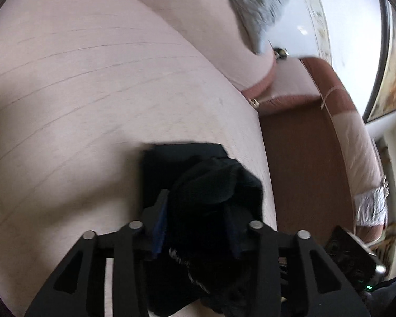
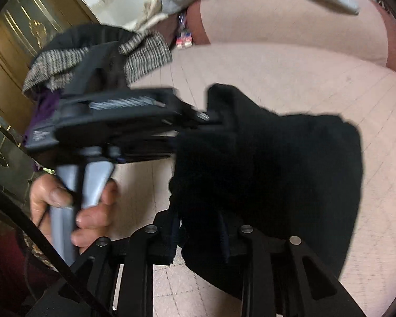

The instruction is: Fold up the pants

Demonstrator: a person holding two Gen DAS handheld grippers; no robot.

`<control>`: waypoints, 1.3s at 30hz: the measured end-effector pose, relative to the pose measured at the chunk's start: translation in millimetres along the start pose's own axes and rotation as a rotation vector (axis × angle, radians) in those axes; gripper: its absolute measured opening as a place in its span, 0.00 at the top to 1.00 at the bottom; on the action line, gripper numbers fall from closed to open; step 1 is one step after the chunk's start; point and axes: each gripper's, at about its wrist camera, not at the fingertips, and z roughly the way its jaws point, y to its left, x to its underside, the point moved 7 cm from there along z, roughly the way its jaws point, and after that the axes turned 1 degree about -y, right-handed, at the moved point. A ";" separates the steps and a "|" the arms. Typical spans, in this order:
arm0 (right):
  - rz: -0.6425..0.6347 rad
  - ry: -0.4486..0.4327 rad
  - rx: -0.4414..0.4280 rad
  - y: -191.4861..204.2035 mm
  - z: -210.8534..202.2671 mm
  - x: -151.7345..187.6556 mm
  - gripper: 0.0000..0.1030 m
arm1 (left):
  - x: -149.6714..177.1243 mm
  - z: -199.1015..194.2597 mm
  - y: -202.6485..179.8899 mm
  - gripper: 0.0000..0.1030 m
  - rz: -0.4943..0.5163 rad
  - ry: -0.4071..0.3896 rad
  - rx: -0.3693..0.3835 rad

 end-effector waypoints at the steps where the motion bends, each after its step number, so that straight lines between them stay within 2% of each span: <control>1: 0.000 0.010 0.003 0.4 4.7 3.1 0.70 | 1.4 -6.0 4.9 0.60 -0.002 -0.010 0.002; 3: -0.002 0.024 0.019 0.0 8.6 6.6 0.70 | 7.8 -21.7 9.6 0.56 0.002 -0.031 0.020; 4: -0.007 0.027 0.024 -1.0 7.6 6.8 0.69 | 9.0 -32.8 13.2 0.50 0.007 -0.044 0.023; 6: -0.030 0.034 0.024 7.4 1.9 7.2 0.52 | 14.5 -47.9 19.1 0.45 0.020 -0.070 0.010; 8: -0.044 0.034 -0.008 21.2 -12.9 6.6 0.48 | 18.3 -57.4 26.8 0.45 0.023 -0.088 -0.008; 11: -0.049 0.007 -0.071 33.3 -38.1 -3.2 0.48 | 27.9 -66.6 30.9 0.45 0.028 -0.104 0.000; 13: -0.021 -0.046 -0.016 27.8 -53.3 -15.1 0.49 | 32.2 -65.1 27.9 0.45 0.046 -0.117 0.007; 15: 0.007 -0.062 0.055 18.3 -56.6 -30.3 0.67 | 37.2 -60.9 21.6 0.45 0.066 -0.128 0.015; 16: 0.022 -0.053 0.076 14.9 -53.8 -37.2 0.70 | 42.0 -58.8 17.0 0.45 0.090 -0.130 0.022; 19: 0.044 -0.004 0.083 15.5 -30.3 -52.7 0.71 | 57.9 -55.6 9.3 0.45 0.161 -0.110 0.020; 21: 0.037 0.067 0.094 19.8 -0.8 -57.4 0.71 | 64.6 -47.7 6.5 0.45 0.186 -0.079 0.022; 24: 0.051 0.190 0.153 18.8 52.8 -60.4 0.69 | 69.2 -38.5 14.1 0.45 0.163 -0.039 0.037; 26: 0.092 0.238 0.153 15.7 79.5 -60.5 0.67 | 67.7 -39.4 19.8 0.45 0.144 -0.031 0.045; 27: 0.122 0.228 0.136 15.0 83.4 -64.7 0.64 | 66.0 -40.9 21.3 0.45 0.139 -0.029 0.050; 29: 0.169 0.180 0.044 16.4 73.1 -75.0 0.63 | 62.1 -47.4 23.1 0.44 0.133 -0.042 0.052; 30: 0.185 0.134 -0.010 15.4 57.5 -79.5 0.62 | 59.9 -51.0 23.9 0.44 0.134 -0.053 0.047; 31: 0.188 0.096 -0.012 11.2 41.5 -80.8 0.61 | 57.7 -54.2 24.6 0.44 0.136 -0.064 0.042; 32: 0.188 0.056 0.025 2.8 21.9 -80.2 0.58 | 56.2 -56.8 25.0 0.44 0.135 -0.072 0.040; 35: 0.165 -0.016 0.220 -28.4 -32.2 -62.8 0.56 | 52.2 -62.0 24.1 0.44 0.117 -0.092 0.055; 36: 0.148 -0.018 0.282 -38.2 -46.8 -50.8 0.55 | 51.4 -61.7 22.7 0.44 0.113 -0.095 0.060; 39: 0.148 0.013 0.382 -59.1 -63.3 -15.6 0.55 | 52.5 -62.7 21.2 0.43 0.125 -0.107 0.042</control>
